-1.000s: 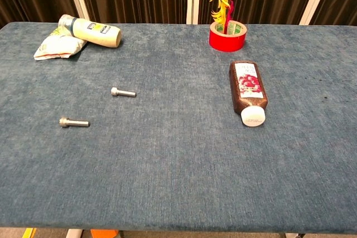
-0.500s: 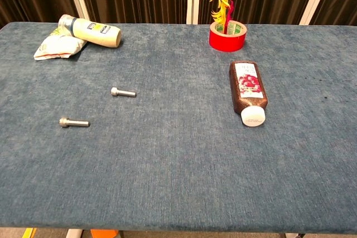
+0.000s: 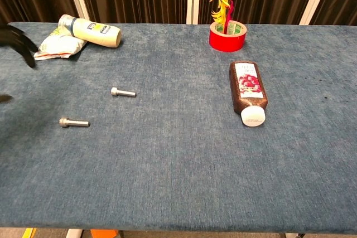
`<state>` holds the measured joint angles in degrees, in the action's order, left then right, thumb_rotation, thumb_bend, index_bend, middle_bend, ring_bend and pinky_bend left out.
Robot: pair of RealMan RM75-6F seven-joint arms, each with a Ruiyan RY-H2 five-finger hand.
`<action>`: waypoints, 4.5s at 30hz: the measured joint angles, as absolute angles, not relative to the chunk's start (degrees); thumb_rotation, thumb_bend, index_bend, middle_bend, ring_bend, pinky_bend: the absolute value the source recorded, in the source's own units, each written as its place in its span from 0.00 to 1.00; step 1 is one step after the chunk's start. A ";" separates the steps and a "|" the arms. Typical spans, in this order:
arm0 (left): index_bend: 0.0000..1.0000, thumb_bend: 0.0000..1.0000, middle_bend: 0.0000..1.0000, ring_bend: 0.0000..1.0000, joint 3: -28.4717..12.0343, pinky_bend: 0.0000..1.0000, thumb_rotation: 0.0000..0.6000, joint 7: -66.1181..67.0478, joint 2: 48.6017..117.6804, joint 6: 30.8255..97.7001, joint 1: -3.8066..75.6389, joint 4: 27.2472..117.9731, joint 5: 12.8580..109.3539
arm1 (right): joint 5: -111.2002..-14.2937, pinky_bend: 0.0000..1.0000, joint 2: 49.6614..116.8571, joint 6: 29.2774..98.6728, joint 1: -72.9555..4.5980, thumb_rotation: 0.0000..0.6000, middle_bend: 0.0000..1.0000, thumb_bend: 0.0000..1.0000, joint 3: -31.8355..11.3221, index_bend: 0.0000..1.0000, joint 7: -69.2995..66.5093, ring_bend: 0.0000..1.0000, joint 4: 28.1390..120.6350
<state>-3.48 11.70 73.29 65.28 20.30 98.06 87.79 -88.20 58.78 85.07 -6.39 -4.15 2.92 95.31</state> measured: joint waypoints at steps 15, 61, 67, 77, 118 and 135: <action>0.43 0.31 0.18 0.05 -4.43 0.00 1.00 25.66 87.82 59.65 25.32 92.63 76.99 | -87.72 0.05 58.84 85.01 -6.24 1.00 0.17 0.18 -4.20 0.04 2.42 0.02 95.06; 0.54 0.38 0.19 0.05 -7.64 0.00 1.00 8.49 90.47 62.73 25.97 90.65 70.67 | -86.96 0.05 59.08 85.09 -5.74 1.00 0.17 0.18 -4.35 0.04 0.67 0.02 93.88; 0.54 0.38 0.19 0.05 -7.79 0.00 1.00 2.37 90.54 61.98 25.46 88.01 70.61 | -87.04 0.05 59.03 85.14 -5.71 1.00 0.17 0.18 -4.32 0.04 1.01 0.02 94.20; 0.51 0.38 0.19 0.05 -6.14 0.00 1.00 -2.05 90.95 62.83 24.02 84.36 72.59 | -87.20 0.05 58.82 85.64 -5.42 1.00 0.17 0.18 -4.30 0.04 1.40 0.02 94.74; 0.43 0.30 0.18 0.02 -13.79 0.00 1.00 30.07 90.29 50.27 43.49 87.16 55.48 | -87.18 0.05 58.08 86.67 -4.73 1.00 0.17 0.18 -4.57 0.04 0.82 0.02 94.29; 0.47 0.29 0.18 0.02 -11.87 0.00 1.00 39.15 98.07 52.58 50.81 81.39 40.81 | -86.95 0.05 58.13 86.45 -4.63 1.00 0.17 0.18 -4.56 0.04 0.02 0.02 93.72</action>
<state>-11.87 39.15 98.07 52.58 50.81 81.39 40.81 -86.95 58.13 86.45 -4.63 -4.56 0.02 93.72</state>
